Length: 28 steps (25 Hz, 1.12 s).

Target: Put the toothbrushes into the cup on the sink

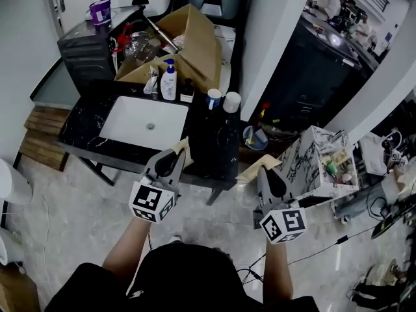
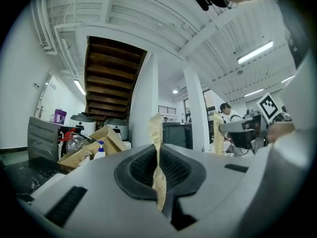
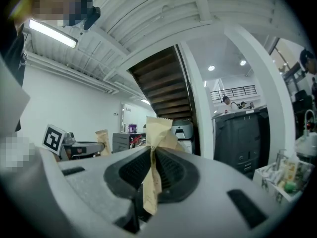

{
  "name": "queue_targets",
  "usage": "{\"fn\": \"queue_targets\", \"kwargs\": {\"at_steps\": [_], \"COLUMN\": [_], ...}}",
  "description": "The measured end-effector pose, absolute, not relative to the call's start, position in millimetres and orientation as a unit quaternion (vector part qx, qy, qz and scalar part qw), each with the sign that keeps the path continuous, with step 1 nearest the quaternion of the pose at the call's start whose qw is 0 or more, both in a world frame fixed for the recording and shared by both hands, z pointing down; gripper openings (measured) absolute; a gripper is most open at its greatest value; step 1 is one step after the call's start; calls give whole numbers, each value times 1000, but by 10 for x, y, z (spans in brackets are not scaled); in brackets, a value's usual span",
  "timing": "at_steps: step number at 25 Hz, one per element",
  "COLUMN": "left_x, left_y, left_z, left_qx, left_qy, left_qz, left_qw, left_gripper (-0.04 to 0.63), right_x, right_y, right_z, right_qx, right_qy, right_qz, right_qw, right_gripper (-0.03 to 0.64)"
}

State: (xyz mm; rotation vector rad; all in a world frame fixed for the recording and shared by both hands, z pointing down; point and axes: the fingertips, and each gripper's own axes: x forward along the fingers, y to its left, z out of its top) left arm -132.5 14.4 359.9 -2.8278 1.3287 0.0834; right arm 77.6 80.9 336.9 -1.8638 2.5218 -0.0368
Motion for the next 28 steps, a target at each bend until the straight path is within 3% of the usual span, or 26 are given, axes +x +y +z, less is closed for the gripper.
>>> {"fn": "queue_targets", "kwargs": {"at_steps": [16,28], "left_x": [-1925,-1923], "left_y": [23,-274], "left_z": [3737,3785], "left_qx": [-913,-907], "left_qy": [406,419], "left_qz": [40,40], "left_qw": [-13,-17], "left_gripper": [12,14], "right_x": [147,248], "right_y": [820,395], "right_z": [3375,3389], "right_qx": [-620,-616], "right_qy": [784,787], "right_qz": [-6,-4], "right_qw": [-21,-11], "right_gripper": [34,34]}}
